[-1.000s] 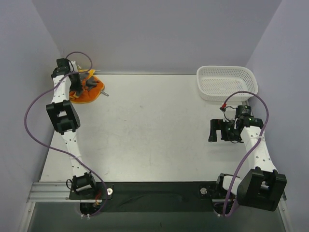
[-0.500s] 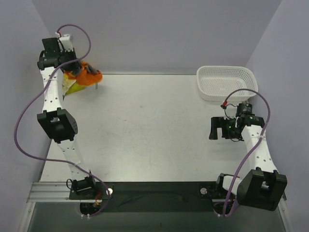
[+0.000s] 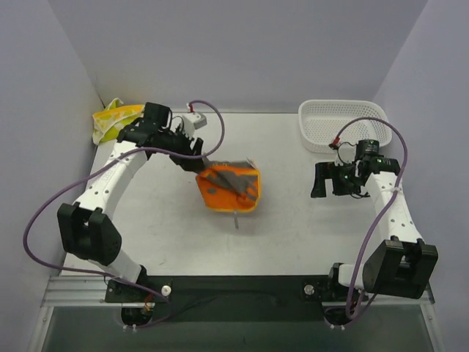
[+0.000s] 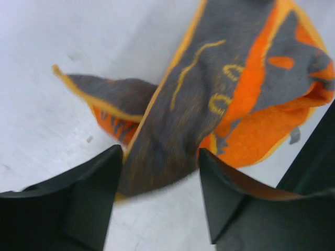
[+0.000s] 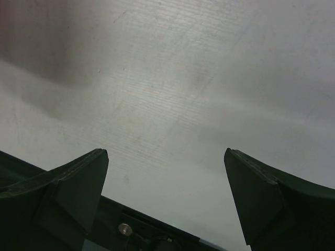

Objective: Roll the towels
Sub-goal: Move the towel to the center of the board, then flatten the towel

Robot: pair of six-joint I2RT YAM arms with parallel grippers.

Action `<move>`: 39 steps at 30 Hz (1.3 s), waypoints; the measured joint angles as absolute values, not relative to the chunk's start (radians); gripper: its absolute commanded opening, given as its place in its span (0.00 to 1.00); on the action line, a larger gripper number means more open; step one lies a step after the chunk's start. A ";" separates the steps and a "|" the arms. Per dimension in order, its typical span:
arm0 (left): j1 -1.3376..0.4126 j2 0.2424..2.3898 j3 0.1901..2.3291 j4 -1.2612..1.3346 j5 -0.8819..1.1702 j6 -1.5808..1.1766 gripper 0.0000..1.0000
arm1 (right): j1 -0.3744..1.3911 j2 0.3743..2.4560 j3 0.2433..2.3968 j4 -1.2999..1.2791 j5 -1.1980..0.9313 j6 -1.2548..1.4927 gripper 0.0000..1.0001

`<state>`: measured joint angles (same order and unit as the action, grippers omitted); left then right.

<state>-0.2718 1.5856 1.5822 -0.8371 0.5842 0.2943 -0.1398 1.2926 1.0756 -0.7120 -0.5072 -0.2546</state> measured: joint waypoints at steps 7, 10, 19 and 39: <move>-0.258 1.587 1.296 -0.888 0.554 0.374 0.87 | -0.032 1.323 1.077 -0.741 -0.505 -0.268 1.00; -0.249 1.561 1.255 -0.878 0.549 0.399 0.86 | 0.027 1.367 1.093 -0.747 -0.500 -0.269 0.93; -0.249 1.536 1.146 -0.805 0.549 0.374 0.72 | 0.290 1.607 1.190 -0.726 -0.489 -0.262 0.67; -0.249 1.783 1.151 -0.485 0.439 0.081 0.72 | 0.610 1.895 1.216 -0.665 -0.329 -0.232 0.16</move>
